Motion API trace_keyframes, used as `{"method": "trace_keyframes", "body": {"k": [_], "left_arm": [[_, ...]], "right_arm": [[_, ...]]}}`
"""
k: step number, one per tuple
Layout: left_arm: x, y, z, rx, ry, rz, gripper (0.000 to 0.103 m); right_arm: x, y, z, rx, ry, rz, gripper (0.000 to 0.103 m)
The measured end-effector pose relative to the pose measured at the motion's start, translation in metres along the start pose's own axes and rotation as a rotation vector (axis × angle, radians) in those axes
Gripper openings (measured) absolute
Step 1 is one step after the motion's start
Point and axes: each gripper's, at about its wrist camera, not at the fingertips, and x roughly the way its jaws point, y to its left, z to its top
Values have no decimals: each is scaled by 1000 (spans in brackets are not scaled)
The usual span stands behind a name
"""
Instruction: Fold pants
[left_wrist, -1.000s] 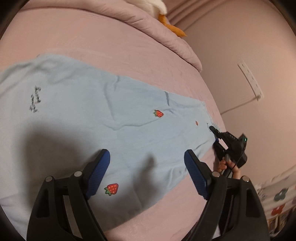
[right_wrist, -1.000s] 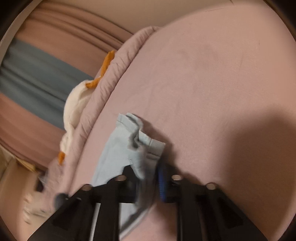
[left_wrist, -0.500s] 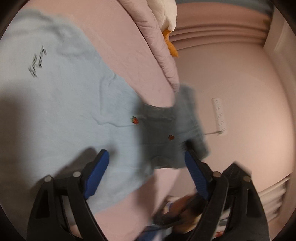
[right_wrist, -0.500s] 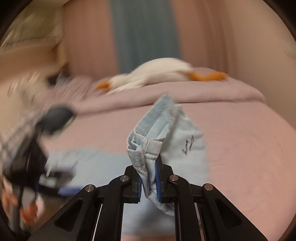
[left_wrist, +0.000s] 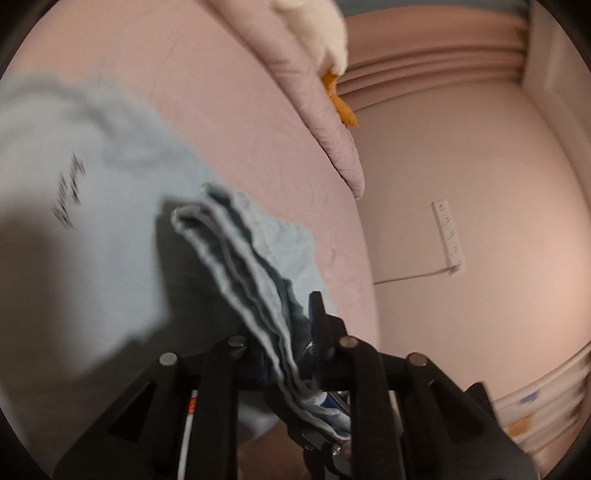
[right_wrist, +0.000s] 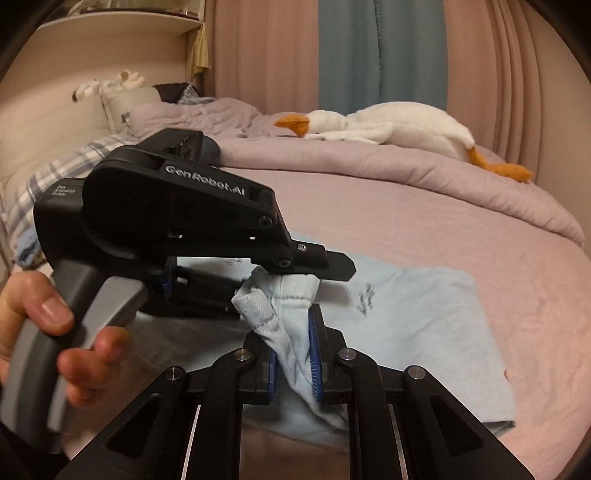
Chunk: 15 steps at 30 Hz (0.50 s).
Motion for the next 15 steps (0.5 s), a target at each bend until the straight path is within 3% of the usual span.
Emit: {"method": "trace_keyframes", "body": {"k": [3,5,7,11,15], "left_arm": [[-7,2,4,74,-6,132,13],[-10,7,3,123,1,246,13],[-21,16,1,138,-15,261,14],[-40,36,1,105,-49,297,13],[-54,45,3,88,-40,305,15]], "right_arm": [[10,10,2,-14,17,5,14],[25,17,-1,-7,80,18,14],[35,18,-3,19,124,51,15],[40,14,-5,81,166,152,34],[38,13,-8,116,179,203,34]]}}
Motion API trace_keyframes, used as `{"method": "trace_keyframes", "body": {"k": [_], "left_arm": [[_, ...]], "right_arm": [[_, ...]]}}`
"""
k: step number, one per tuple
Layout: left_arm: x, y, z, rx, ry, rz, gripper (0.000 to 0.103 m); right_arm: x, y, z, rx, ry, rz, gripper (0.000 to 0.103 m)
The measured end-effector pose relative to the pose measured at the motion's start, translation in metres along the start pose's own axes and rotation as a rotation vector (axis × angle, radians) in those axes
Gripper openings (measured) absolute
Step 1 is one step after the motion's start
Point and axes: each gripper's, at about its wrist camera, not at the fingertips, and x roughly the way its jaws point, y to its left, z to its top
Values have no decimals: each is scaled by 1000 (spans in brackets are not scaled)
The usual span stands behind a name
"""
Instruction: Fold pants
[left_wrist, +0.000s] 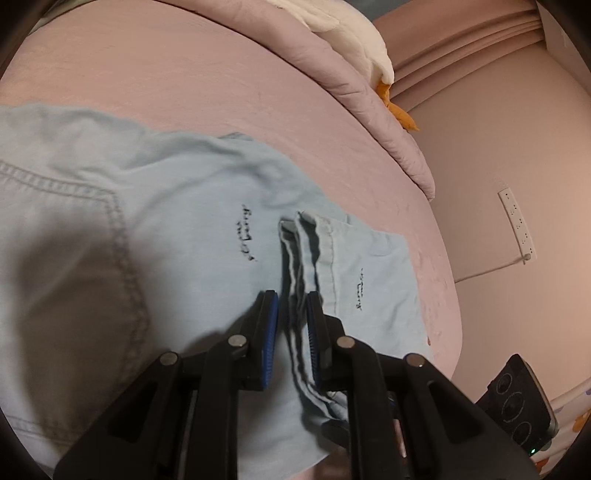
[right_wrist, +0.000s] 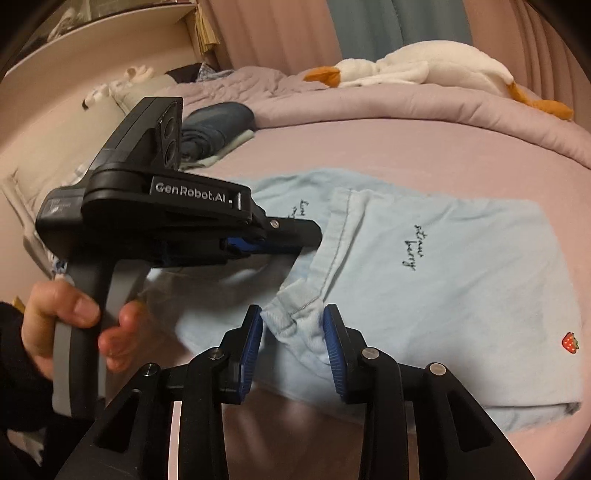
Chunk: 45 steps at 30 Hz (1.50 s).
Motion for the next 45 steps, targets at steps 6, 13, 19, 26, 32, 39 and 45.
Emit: {"method": "trace_keyframes", "body": {"k": [6,13,19,26,32,39,45], "left_arm": [[-10,-21,5,86,-37,22,31],[20,-88,-4,216,9,-89,31],[70,-87,-36,264,109,52,28],[38,-41,-46,175,60,28,6],[34,-42,-51,176,54,24,6],[29,-41,-55,160,56,17,6],[33,-43,-52,153,57,12,7]], "right_arm": [[-40,-13,3,90,-53,162,34],[-71,-57,18,84,-79,-196,33],[-29,-81,9,76,91,-301,30],[-30,-55,17,-31,93,-203,29],[31,-24,48,-203,196,-68,15],[84,-7,75,-219,257,-40,13],[55,-17,79,-95,185,37,13]]}}
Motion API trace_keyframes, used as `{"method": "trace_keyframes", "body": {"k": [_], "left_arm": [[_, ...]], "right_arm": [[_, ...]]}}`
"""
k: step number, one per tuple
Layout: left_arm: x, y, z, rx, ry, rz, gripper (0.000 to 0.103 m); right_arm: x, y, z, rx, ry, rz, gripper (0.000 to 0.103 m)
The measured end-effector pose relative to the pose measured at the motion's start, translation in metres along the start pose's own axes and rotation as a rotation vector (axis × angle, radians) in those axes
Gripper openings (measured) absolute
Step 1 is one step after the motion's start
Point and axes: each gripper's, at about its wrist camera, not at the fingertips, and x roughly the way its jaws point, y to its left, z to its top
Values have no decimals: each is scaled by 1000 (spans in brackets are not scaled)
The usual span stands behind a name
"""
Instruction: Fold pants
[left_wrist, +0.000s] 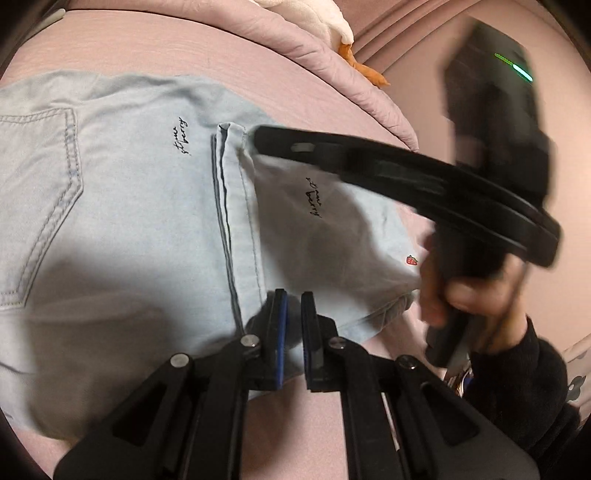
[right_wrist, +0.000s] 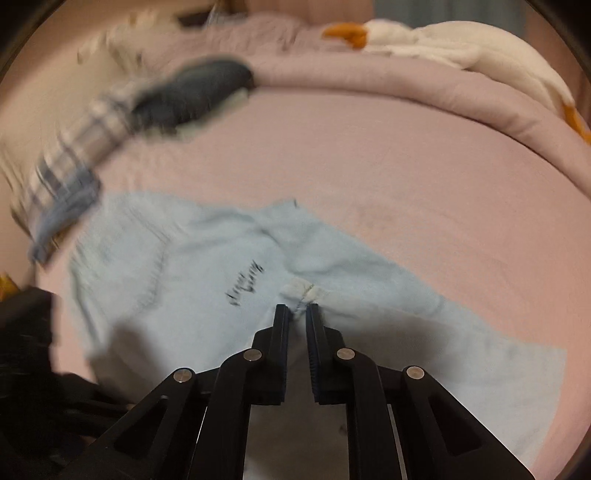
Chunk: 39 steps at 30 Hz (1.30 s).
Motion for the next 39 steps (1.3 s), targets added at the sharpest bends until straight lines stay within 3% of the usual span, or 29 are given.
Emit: {"method": "trace_keyframes", "body": {"k": [3,6,9,11,13,15,16,17,19,21,28,32,39], "left_arm": [[1,0,1,0,2,1,7],[4,-1,5,-3,4,1,7],[3,0,5,-5,17,-4,7],[-1,0,3,1,17,-9,7],[-8,2,-2,2,24,-16,7],[-20,3,-7,8,19,-15,7],[-29,4,-11,14,5,-2,12],[-38,7,-15,12,-6,11,28],[-53,17,-17,-35,-58,18,48],[-78,34,-29,-96,-108,0,50],[-143,93,-63,-350,-244,38,55],[-154,118,-77,-484,-277,44,56],[-167,138,-78,-583,-355,45,56]], "right_arm": [[-32,0,-20,24,-64,-29,13],[-49,2,-52,12,-50,-106,13],[-45,11,-93,-14,38,-152,13],[-57,26,-119,-52,-12,-194,13],[-69,25,-127,-14,-19,-169,13],[-76,23,-127,22,-20,-146,13],[-79,24,-125,30,-26,-136,13],[-82,25,-123,36,-39,-123,13],[-86,25,-115,57,-80,-89,13],[-83,26,-105,75,-102,-76,13],[-39,41,-56,77,-143,-107,13],[12,27,-39,108,-24,-154,13],[-14,30,-32,131,-102,-119,13]]}}
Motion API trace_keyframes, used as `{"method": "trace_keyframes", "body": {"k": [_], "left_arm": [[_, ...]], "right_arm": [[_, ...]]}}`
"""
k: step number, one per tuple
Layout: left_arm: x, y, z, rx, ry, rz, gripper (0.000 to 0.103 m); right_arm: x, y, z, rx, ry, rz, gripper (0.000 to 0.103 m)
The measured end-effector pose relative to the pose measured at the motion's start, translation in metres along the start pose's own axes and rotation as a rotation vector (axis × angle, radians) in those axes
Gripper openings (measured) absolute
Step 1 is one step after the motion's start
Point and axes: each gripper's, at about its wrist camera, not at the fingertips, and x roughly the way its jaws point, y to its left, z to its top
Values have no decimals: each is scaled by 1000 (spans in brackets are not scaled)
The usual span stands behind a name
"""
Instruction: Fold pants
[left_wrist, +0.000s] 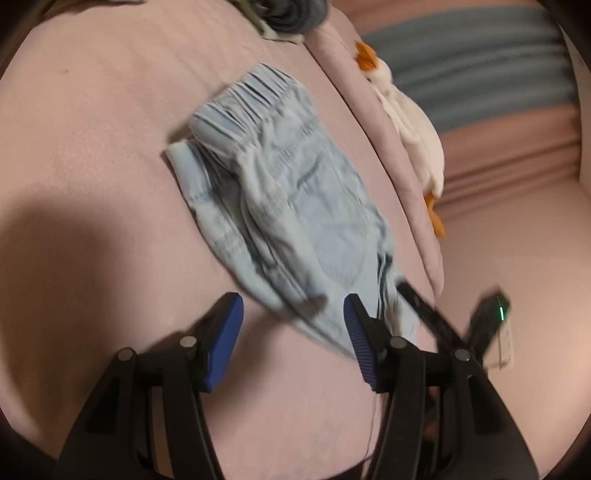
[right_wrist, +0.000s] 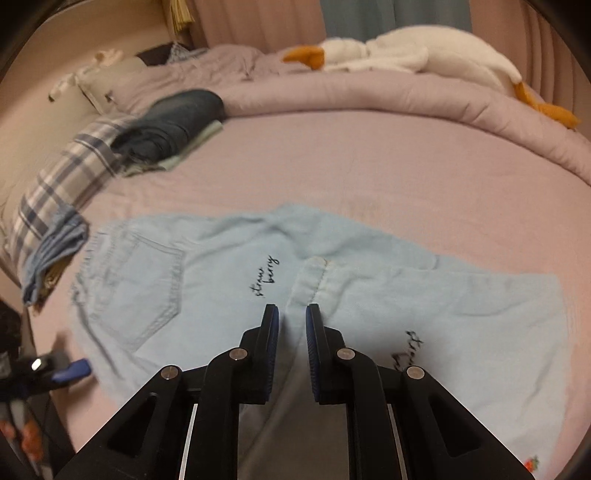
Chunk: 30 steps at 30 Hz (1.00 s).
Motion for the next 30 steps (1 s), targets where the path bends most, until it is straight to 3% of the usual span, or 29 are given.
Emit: {"method": "trace_keyframes", "body": {"k": [4,6,7,9,12,13,14,16,19,23,26,30], "left_arm": [[9,1,9,-84,-71,-12,57],[11,0,14,-107,-103,-10,58],[14,-2,16,-122,-113,-11,58],[16,-2,25,-152,-127,-15,58],[19,-5,36,-206,-123,-42,50],[19,-8,38,-199,-121,-44,33],[19,-13,38,-168,-119,-30,22],[15,-23,35,-83,-140,-3,20],[8,-36,32,26,-170,1,20],[3,-47,34,132,-180,0,20],[5,-49,31,208,-176,27,20],[12,-40,34,211,-148,41,20]], "right_arm": [[-13,-11,-25,64,7,-23,13],[-3,-4,-43,60,51,-10,13],[-3,4,-49,34,24,-36,13],[-4,10,-53,19,-9,-68,13],[-1,1,-45,77,-1,-26,13],[-1,-2,-42,94,7,-10,13],[-3,-2,-42,93,13,-10,13],[-6,4,-38,72,25,-22,13],[-11,14,-26,51,-11,29,13],[18,25,13,47,24,29,13],[45,25,36,57,51,-14,13],[82,28,47,39,145,-98,13]]}}
